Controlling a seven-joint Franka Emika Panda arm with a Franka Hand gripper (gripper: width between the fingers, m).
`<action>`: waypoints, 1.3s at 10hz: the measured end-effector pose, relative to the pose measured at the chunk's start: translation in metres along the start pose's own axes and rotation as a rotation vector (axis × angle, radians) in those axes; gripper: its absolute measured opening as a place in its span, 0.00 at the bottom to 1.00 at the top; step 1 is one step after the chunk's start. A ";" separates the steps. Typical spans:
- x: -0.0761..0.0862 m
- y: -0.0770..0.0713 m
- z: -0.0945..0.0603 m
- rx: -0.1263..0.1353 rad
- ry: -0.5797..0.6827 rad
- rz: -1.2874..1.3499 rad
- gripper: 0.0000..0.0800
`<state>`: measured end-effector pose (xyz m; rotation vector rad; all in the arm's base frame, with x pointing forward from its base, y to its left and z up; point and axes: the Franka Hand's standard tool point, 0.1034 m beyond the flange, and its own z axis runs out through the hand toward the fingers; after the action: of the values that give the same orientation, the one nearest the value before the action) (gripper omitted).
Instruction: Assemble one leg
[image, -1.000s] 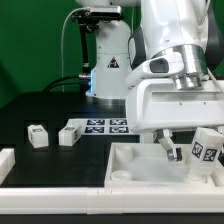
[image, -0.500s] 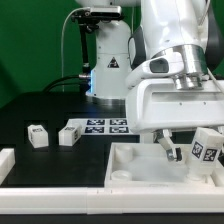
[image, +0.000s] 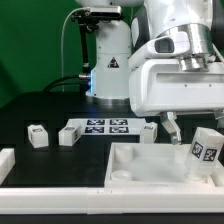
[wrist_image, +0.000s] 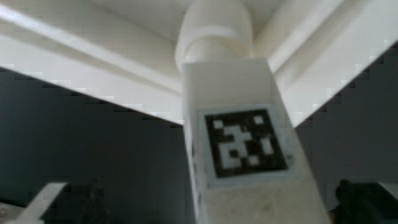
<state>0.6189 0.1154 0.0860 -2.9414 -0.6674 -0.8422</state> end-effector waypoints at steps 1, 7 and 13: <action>-0.005 -0.006 0.004 0.030 -0.092 0.011 0.81; 0.010 -0.010 0.008 0.129 -0.536 0.042 0.81; 0.010 0.002 0.011 0.125 -0.509 0.029 0.36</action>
Offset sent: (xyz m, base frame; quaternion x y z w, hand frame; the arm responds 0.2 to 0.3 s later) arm 0.0121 -0.0075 0.0002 -0.0262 -0.1717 0.0122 0.9847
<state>0.6329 0.1187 0.0816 -3.0458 -0.6552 -0.0312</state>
